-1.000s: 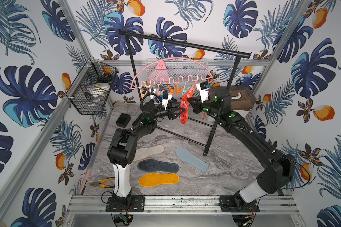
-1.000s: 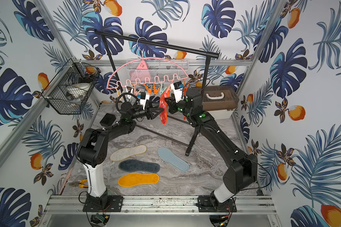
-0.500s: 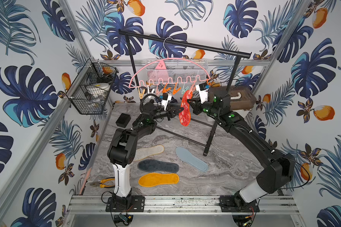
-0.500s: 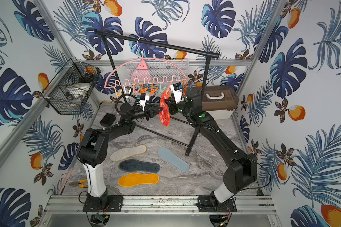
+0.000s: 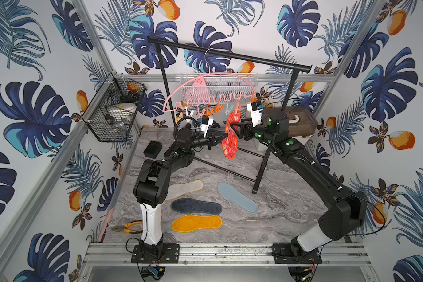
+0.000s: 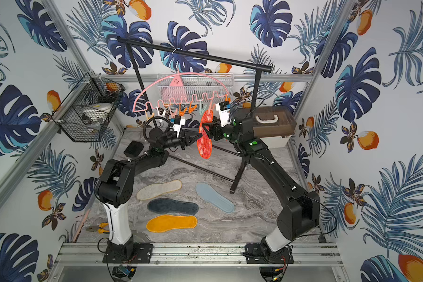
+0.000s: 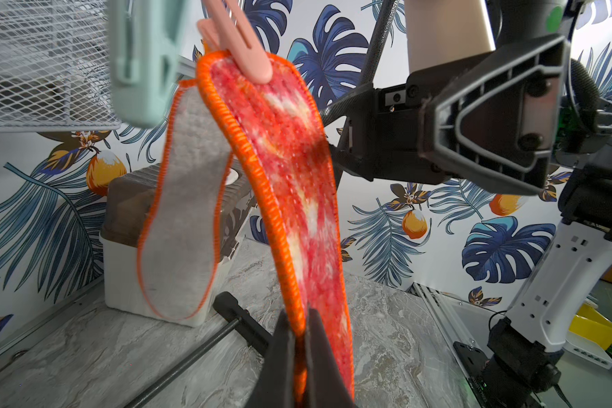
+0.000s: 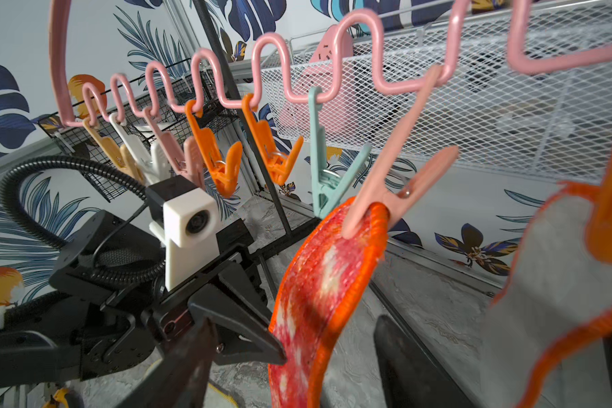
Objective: Take the shoe insoles off the hanger
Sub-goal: Remove the insole from the hanger, then open the clamp at the hanger.
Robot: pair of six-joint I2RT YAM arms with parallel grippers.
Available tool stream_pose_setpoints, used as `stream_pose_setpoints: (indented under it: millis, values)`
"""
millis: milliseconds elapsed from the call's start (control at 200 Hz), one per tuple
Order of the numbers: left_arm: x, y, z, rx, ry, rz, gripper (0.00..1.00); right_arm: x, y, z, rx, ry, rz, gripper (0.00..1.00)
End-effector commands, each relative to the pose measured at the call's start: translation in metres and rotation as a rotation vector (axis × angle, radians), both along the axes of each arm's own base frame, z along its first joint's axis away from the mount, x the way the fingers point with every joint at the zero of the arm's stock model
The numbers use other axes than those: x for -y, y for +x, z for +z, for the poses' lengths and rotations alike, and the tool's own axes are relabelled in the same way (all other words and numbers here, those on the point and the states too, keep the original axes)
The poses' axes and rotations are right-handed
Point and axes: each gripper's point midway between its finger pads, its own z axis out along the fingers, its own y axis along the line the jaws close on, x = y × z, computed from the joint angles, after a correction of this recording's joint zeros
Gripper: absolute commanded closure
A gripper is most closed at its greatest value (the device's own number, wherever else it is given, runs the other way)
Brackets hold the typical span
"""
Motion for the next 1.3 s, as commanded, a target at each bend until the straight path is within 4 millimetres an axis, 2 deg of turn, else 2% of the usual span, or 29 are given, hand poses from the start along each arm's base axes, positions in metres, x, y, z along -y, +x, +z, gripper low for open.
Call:
stream_pose_setpoints:
  millis: [0, 155, 305, 675, 831, 1291]
  values:
    - [0.000, -0.004, 0.006, 0.028, -0.007, -0.019, 0.99, 0.009, 0.012, 0.005, -0.020, 0.046, -0.061, 0.20]
    - [0.002, -0.005, 0.004, 0.020, -0.002, -0.033, 0.98, 0.012, 0.030, 0.003, -0.101, 0.118, -0.081, 0.20]
    - [0.002, -0.008, 0.004, 0.019, 0.001, -0.043, 0.99, 0.007, 0.042, 0.006, -0.105, 0.155, -0.072, 0.21]
    - [0.003, -0.013, 0.005, 0.020, 0.004, -0.064, 0.99, 0.010, 0.067, 0.017, -0.138, 0.310, -0.098, 0.26]
    - [0.004, -0.014, 0.006, 0.023, 0.004, -0.066, 0.99, 0.005, 0.072, 0.020, -0.133, 0.353, -0.079, 0.31]
    - [0.005, -0.016, 0.007, 0.023, 0.005, -0.075, 0.99, 0.011, 0.078, 0.028, -0.098, 0.383, -0.112, 0.39]
